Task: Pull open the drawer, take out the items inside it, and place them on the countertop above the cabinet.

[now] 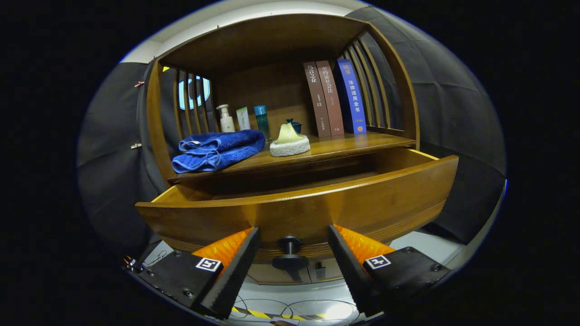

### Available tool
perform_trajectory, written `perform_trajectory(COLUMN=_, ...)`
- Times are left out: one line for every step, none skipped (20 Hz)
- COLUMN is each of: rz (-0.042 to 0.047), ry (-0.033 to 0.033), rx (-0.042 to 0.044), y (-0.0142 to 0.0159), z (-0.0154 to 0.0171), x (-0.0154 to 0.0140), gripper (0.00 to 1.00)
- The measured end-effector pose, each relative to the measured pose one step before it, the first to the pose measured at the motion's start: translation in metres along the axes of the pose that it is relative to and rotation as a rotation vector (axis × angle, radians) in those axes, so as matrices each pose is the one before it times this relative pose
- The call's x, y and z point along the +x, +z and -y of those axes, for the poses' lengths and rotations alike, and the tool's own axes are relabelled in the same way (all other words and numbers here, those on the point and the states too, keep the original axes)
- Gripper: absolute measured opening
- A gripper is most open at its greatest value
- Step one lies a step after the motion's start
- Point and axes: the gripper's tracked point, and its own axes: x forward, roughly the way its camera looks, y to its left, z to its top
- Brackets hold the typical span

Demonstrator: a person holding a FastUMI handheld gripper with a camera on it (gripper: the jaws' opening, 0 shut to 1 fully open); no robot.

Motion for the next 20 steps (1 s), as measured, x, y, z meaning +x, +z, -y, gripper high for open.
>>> perform_trajectory(rz=0.00121, ry=0.00113, rx=-0.00100, y=0.00191, z=-0.00015, x=0.00806, gripper=0.99)
perform_trajectory(rz=0.00096, ry=0.00154, rx=0.00072, y=0.00197, z=-0.00011, x=0.00816, gripper=0.99)
perform_trajectory(rz=-0.00105, ry=0.00088, rx=0.00128, y=0.00202, z=-0.00012, x=0.00701, gripper=1.00)
perform_trajectory(rz=-0.00060, ry=0.00109, rx=0.00046, y=0.00150, z=-0.00002, x=0.00699, gripper=1.00)
perform_trajectory(rz=0.00002, ry=0.00145, rx=0.00043, y=0.00193, z=-0.00037, x=0.00724, gripper=0.99)
perform_trajectory(rz=-0.00034, ry=0.00162, rx=-0.00174, y=0.00097, z=0.00009, x=0.00648, gripper=1.00)
perform_trajectory(rz=-0.00019, ry=0.00011, rx=-0.00312, y=0.00375, z=0.00095, x=0.00608, gripper=1.00)
perform_trajectory(rz=-0.00065, ry=-0.00059, rx=-0.00211, y=0.00113, z=-0.00008, x=0.00652, gripper=1.00)
perform_trajectory(rz=-0.00194, ry=-0.00040, rx=0.00001, y=0.00000, z=-0.00102, x=0.00524, gripper=0.99)
perform_trajectory(rz=-0.00279, ry=-0.00038, rx=-0.00013, y=0.00102, z=0.00053, x=0.00546, gripper=0.99)
perform_trajectory(rz=-0.00356, ry=-0.00040, rx=-0.00044, y=0.00034, z=0.00027, x=0.00457, gripper=0.99)
perform_trajectory(rz=-0.00562, ry=-0.00008, rx=-0.00047, y=-0.00060, z=-0.00029, x=0.00403, gripper=0.99)
perform_trajectory(rz=-0.00500, ry=-0.00062, rx=-0.00138, y=-0.00024, z=0.00006, x=0.00380, gripper=0.99)
perform_trajectory(rz=-0.00067, ry=0.00045, rx=-0.00148, y=0.00100, z=-0.00031, x=0.00234, gripper=0.99)
perform_trajectory(rz=0.00086, ry=-0.00289, rx=-0.00431, y=-0.00078, z=0.00009, x=0.00145, gripper=0.99)
perform_trajectory(rz=-0.00126, ry=-0.00485, rx=-0.00420, y=-0.00008, z=0.00081, x=0.00217, gripper=0.99)
perform_trajectory(rz=0.00017, ry=-0.00457, rx=-0.00307, y=0.00032, z=0.00023, x=0.00025, gripper=0.99)
perform_trajectory(rz=0.00415, ry=-0.00334, rx=-0.00190, y=0.00010, z=-0.00027, x=0.00006, gripper=0.98)
perform_trajectory(rz=0.00117, ry=-0.00166, rx=0.00349, y=-0.00060, z=-0.00016, x=-0.00015, gripper=0.98)
perform_trajectory(rz=0.00266, ry=-0.00064, rx=0.00331, y=-0.00001, z=-0.00047, x=-0.00007, gripper=0.98)
